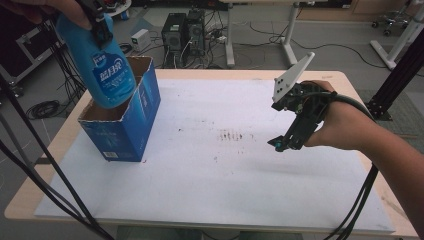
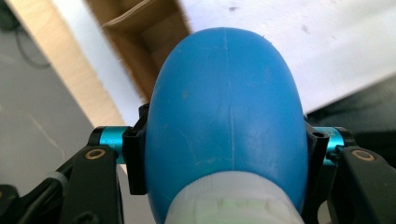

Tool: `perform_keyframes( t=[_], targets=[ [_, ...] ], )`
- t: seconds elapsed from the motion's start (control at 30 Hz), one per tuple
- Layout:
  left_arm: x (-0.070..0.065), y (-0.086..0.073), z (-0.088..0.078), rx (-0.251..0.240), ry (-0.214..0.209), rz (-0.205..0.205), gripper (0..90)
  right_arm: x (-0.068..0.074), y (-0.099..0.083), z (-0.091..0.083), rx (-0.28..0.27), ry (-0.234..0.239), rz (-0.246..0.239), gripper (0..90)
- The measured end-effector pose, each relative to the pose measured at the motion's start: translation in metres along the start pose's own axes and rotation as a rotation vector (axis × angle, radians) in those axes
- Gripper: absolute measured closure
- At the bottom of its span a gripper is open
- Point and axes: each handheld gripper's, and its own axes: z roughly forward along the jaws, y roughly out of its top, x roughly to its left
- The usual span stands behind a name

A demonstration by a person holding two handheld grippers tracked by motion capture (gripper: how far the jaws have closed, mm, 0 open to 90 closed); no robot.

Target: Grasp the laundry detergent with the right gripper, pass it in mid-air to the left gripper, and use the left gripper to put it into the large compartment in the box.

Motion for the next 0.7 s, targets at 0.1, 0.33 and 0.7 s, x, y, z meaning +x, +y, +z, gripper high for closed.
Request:
perform_keyframes(
  t=[0.1, 0.33, 0.7],
  targets=[
    [0.008, 0.002, 0.009, 0.024, 0.015, -0.054, 38.1, 0.001, 0.0, 0.0, -0.002, -0.004, -0.002, 0.7],
    [0.024, 0.007, 0.036, 0.059, 0.002, -0.095, 38.1, 0.002, -0.002, 0.0, 0.002, -0.009, -0.001, 0.7],
    [0.027, 0.019, 0.096, 0.111, -0.012, 0.103, 38.1, -0.001, -0.011, 0.006, 0.018, -0.011, 0.025, 0.7]
  ],
)
